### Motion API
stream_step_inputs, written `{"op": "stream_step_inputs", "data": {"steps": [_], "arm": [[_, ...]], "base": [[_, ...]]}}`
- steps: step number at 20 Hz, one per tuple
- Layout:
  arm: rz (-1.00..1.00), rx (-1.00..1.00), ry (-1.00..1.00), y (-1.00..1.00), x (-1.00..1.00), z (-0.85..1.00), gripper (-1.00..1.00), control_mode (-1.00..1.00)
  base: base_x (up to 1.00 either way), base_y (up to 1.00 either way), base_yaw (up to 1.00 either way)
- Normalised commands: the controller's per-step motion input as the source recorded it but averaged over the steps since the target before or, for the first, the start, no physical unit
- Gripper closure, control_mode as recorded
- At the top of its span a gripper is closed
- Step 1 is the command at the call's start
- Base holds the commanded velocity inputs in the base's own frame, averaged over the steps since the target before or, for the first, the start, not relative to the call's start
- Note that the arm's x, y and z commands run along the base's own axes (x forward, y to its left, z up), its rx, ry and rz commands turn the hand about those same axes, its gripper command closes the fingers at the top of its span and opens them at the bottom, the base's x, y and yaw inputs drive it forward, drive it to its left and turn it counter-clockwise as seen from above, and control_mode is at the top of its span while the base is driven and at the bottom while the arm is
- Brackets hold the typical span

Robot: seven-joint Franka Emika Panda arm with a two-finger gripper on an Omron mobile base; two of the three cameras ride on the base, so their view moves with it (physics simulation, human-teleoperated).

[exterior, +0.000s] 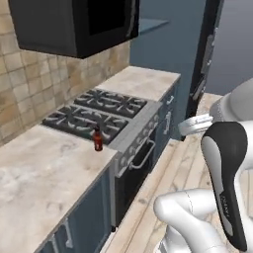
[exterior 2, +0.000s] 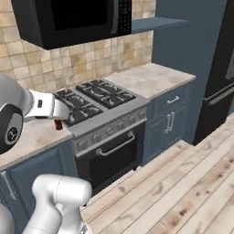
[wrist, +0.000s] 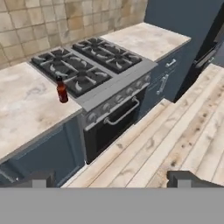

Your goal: Take 2 condiments from the cabinet and move them on the counter near the stove.Make sure the condiments are lined up with each other, next to each other.

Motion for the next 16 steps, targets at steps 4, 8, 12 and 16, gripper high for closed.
{"op": "stream_step_inputs", "data": {"steps": [4, 8, 12, 16], "arm": [[0.00, 0.00, 0.00, 0.00, 0.00, 0.00, -1.00, 1.00], [0.00, 0.00, 0.00, 0.00, 0.00, 0.00, -1.00, 1.00], [0.00, 0.00, 0.00, 0.00, 0.00, 0.00, -1.00, 1.00], [0.00, 0.00, 0.00, 0.00, 0.00, 0.00, -1.00, 1.00]], "base": [[0.00, -0.18, -0.95], [0.00, -0.25, -0.93], [0.14, -0.23, -0.83], [0.83, -0.11, -0.58]]}}
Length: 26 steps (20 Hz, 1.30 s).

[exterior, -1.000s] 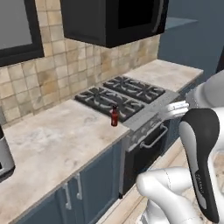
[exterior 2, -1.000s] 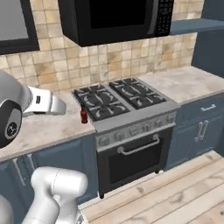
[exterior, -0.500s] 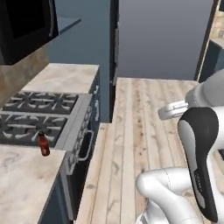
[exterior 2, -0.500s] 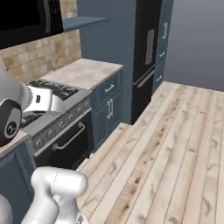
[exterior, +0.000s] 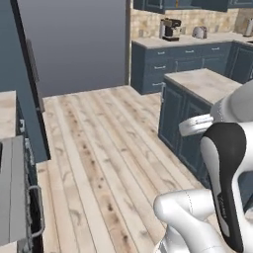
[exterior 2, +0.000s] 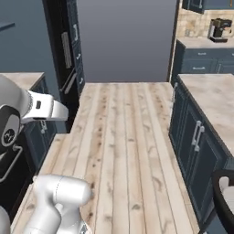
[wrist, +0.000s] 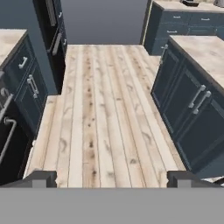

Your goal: Take 2 condiments from the cabinet and move them on the counter near the stove.Make sure the condiments are lined up with each other, next to each other.

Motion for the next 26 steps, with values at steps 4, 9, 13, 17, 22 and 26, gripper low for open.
{"op": "stream_step_inputs", "data": {"steps": [4, 9, 13, 17, 22, 26], "arm": [[0.00, 0.00, 0.00, 0.00, 0.00, 0.00, -1.00, 1.00], [0.00, 0.00, 0.00, 0.00, 0.00, 0.00, -1.00, 1.00], [0.00, 0.00, 0.00, 0.00, 0.00, 0.00, -1.00, 1.00], [0.00, 0.00, 0.00, 0.00, 0.00, 0.00, -1.00, 1.00], [0.00, 0.00, 0.00, 0.00, 0.00, 0.00, -1.00, 1.00], [0.00, 0.00, 0.00, 0.00, 0.00, 0.00, -1.00, 1.00]], "base": [[1.00, 0.12, -0.24], [1.00, 0.01, 0.01], [1.00, 0.00, 0.05], [1.00, -0.09, 0.05], [1.00, -0.19, 0.03], [1.00, -0.38, 0.00]]}}
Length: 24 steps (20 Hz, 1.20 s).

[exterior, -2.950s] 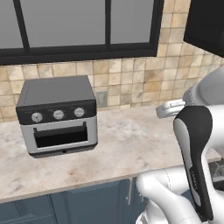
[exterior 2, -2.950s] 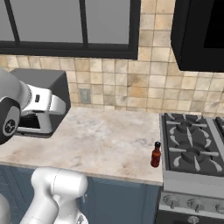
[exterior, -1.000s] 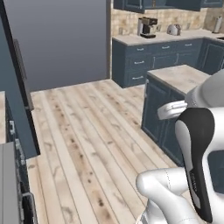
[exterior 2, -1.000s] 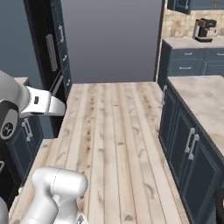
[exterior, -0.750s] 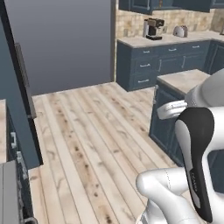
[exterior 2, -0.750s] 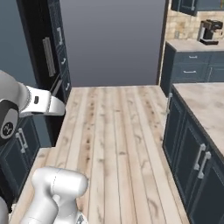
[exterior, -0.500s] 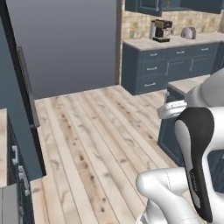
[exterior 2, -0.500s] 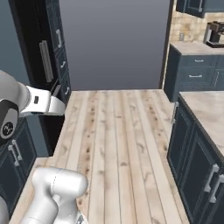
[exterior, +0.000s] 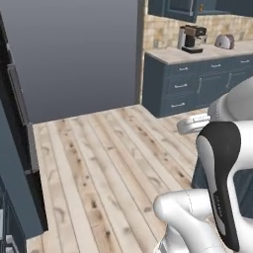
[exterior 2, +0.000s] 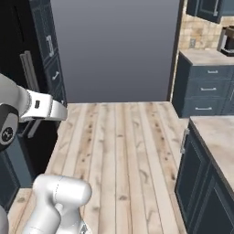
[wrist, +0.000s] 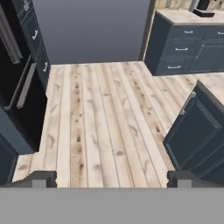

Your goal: Take 2 condiments from the cabinet and move them on the counter near the stove.Make sure the condiments are lined up with each other, next to each other.

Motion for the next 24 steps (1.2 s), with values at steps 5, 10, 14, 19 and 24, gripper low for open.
{"op": "stream_step_inputs", "data": {"steps": [5, 10, 14, 19, 24], "arm": [[0.00, 0.00, 0.00, 0.00, 0.00, 0.00, -1.00, 1.00], [0.00, 0.00, 0.00, 0.00, 0.00, 0.00, -1.00, 1.00], [0.00, 0.00, 0.00, 0.00, 0.00, 0.00, -1.00, 1.00], [0.00, 0.00, 0.00, 0.00, 0.00, 0.00, -1.00, 1.00], [0.00, 0.00, 0.00, 0.00, 0.00, 0.00, -1.00, 1.00]], "base": [[1.00, -0.50, 0.00], [1.00, -0.38, 0.00], [1.00, 0.04, -0.11], [1.00, 0.12, -0.13], [0.96, -0.01, -0.35]]}}
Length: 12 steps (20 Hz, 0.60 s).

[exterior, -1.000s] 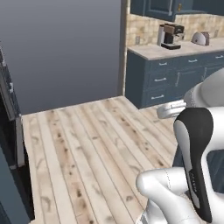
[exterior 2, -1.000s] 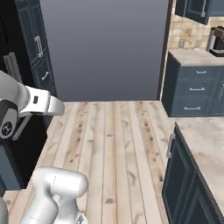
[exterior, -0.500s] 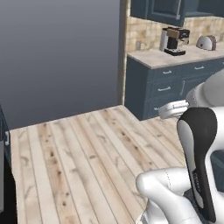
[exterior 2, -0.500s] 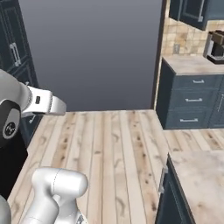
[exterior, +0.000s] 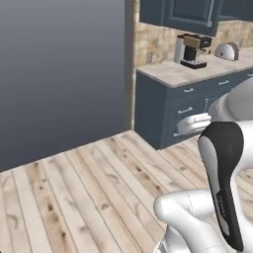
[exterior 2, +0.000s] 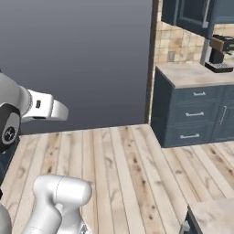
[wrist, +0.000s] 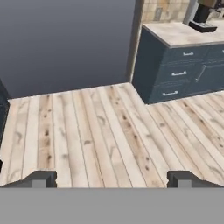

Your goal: Take 2 condiments from the cabinet and move them on the counter near the stove.Make sure the condiments are lined up with each other, next to each other.

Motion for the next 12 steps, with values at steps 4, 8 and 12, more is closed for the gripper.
{"op": "stream_step_inputs", "data": {"steps": [4, 8, 12], "arm": [[0.00, 0.00, 0.00, 0.00, 0.00, 0.00, -1.00, 1.00], [0.00, 0.00, 0.00, 0.00, 0.00, 0.00, -1.00, 1.00], [0.00, 0.00, 0.00, 0.00, 0.00, 0.00, -1.00, 1.00]], "base": [[0.82, -0.01, -0.58], [0.83, 0.00, -0.62], [0.77, 0.00, -0.63]]}}
